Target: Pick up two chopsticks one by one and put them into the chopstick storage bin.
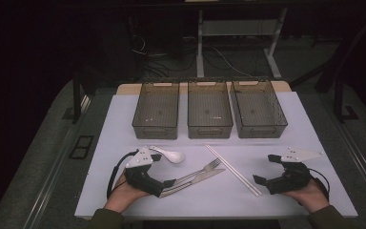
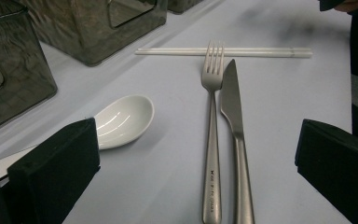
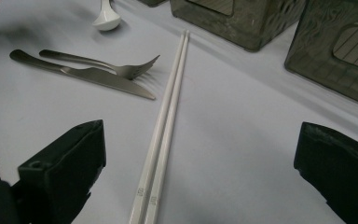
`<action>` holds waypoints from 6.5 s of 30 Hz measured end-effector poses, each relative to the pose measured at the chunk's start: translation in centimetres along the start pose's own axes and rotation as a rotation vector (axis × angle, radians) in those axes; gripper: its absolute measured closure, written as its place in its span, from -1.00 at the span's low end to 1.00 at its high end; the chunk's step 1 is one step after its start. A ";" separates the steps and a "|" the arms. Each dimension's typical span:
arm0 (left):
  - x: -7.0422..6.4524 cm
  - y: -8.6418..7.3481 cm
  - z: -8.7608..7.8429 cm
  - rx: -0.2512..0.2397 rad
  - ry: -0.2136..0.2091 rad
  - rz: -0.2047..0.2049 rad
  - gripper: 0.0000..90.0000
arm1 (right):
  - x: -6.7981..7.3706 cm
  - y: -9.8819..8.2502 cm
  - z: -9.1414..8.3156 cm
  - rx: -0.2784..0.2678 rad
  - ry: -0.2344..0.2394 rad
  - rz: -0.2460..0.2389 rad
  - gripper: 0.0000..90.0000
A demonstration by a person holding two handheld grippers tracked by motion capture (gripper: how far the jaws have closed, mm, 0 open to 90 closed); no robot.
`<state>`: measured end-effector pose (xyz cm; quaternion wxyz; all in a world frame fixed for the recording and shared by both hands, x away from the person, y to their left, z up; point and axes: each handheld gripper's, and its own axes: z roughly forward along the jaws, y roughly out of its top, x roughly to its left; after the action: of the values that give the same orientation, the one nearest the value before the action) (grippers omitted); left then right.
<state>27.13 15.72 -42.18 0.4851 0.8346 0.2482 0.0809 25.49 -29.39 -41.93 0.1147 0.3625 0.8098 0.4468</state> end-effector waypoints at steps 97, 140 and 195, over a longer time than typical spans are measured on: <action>-0.1 0.0 -0.1 -0.003 -0.008 0.005 -1.00 | 1.3 0.6 4.1 0.348 -0.017 -0.034 0.86; -0.1 0.0 0.0 -0.005 -0.012 0.005 -1.00 | -1.6 3.9 7.0 0.358 0.010 -0.089 0.52; 0.0 -0.1 0.1 0.008 -0.011 0.008 -1.00 | -1.9 4.4 4.1 0.295 0.023 -0.021 0.87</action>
<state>27.09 15.71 -42.32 0.4827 0.8379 0.2427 0.0773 31.07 -26.60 -41.01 0.0555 0.3621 0.8716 0.3257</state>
